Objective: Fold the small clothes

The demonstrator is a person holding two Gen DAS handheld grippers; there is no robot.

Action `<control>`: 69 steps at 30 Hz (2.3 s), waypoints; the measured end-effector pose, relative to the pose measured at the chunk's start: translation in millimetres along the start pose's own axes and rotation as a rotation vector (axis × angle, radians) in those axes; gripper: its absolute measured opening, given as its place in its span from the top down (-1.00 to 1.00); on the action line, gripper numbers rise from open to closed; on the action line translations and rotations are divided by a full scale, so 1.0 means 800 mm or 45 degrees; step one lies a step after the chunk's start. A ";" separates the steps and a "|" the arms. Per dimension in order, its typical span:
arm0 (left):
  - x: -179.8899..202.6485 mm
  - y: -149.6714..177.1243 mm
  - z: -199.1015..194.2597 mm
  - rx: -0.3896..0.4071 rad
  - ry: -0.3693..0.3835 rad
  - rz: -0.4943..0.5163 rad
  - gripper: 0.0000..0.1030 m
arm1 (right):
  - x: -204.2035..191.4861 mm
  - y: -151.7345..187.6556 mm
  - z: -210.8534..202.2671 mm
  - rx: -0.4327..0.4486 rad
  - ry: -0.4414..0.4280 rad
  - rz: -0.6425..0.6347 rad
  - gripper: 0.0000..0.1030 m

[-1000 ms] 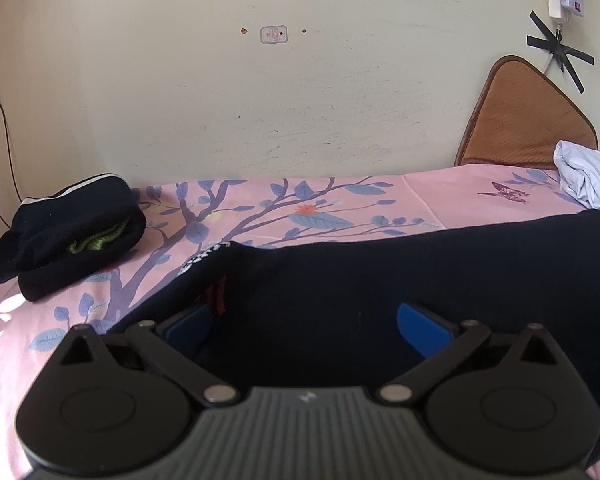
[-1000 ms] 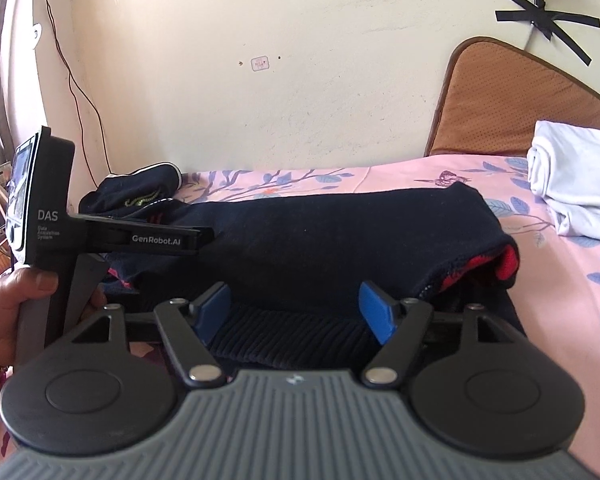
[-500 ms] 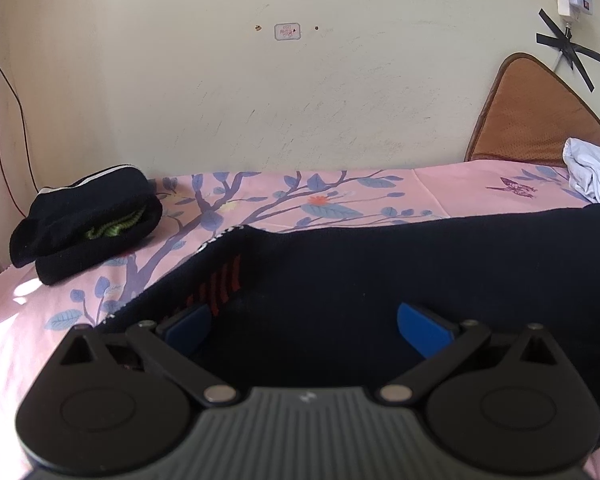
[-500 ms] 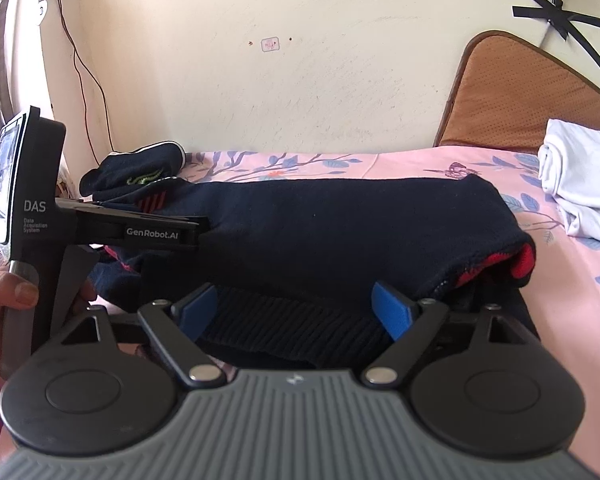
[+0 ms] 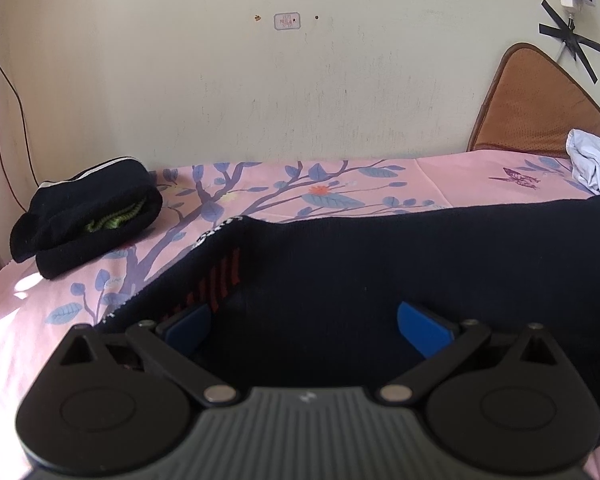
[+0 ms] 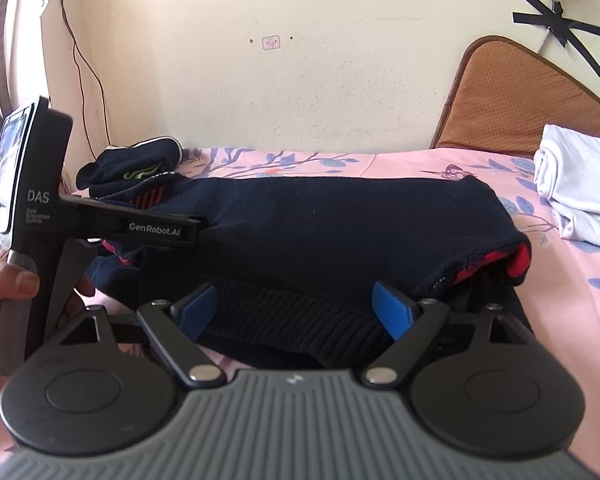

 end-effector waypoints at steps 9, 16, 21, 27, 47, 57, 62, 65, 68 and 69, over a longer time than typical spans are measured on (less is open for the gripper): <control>-0.003 0.005 -0.006 -0.034 -0.010 0.010 -1.00 | -0.004 0.014 -0.016 -0.058 0.047 -0.023 -0.92; -0.006 0.020 -0.031 -0.003 -0.015 0.013 -1.00 | 0.010 0.022 -0.020 -0.060 -0.022 0.086 -0.96; -0.006 0.021 -0.054 0.064 0.101 -0.002 -1.00 | 0.012 0.022 -0.020 -0.034 -0.050 0.123 -1.00; -0.003 0.019 -0.053 0.060 0.148 -0.011 -1.00 | 0.013 0.022 -0.023 -0.024 -0.082 0.160 -1.00; 0.025 0.007 -0.040 -0.307 0.676 -0.300 0.67 | 0.169 0.044 -0.017 0.011 -0.162 0.872 -0.46; 0.023 0.012 -0.041 -0.335 0.635 -0.237 0.65 | 0.090 -0.071 -0.009 0.087 -0.390 0.668 0.52; -0.075 -0.031 -0.081 -0.148 0.660 -0.464 0.37 | -0.020 -0.174 0.008 0.122 -0.493 0.255 0.55; -0.157 -0.054 -0.103 -0.007 0.523 -0.611 0.13 | -0.092 -0.195 0.056 0.051 -0.586 0.091 0.62; -0.205 -0.065 -0.119 0.078 0.434 -0.673 0.00 | -0.148 -0.177 0.122 -0.095 -0.642 0.032 0.74; -0.211 -0.068 -0.119 0.084 0.430 -0.688 -0.06 | -0.162 -0.165 0.148 -0.151 -0.633 -0.004 0.74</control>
Point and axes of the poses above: each gripper's, at about its wrist camera, not at the fingertips, and z roughly the way its jaws point, x to its right, y to its underside, the point moved 7 cm from there along z, roughly the way its jaws point, and after that the axes turned 15 degrees about -z, right-handed, at the moved point
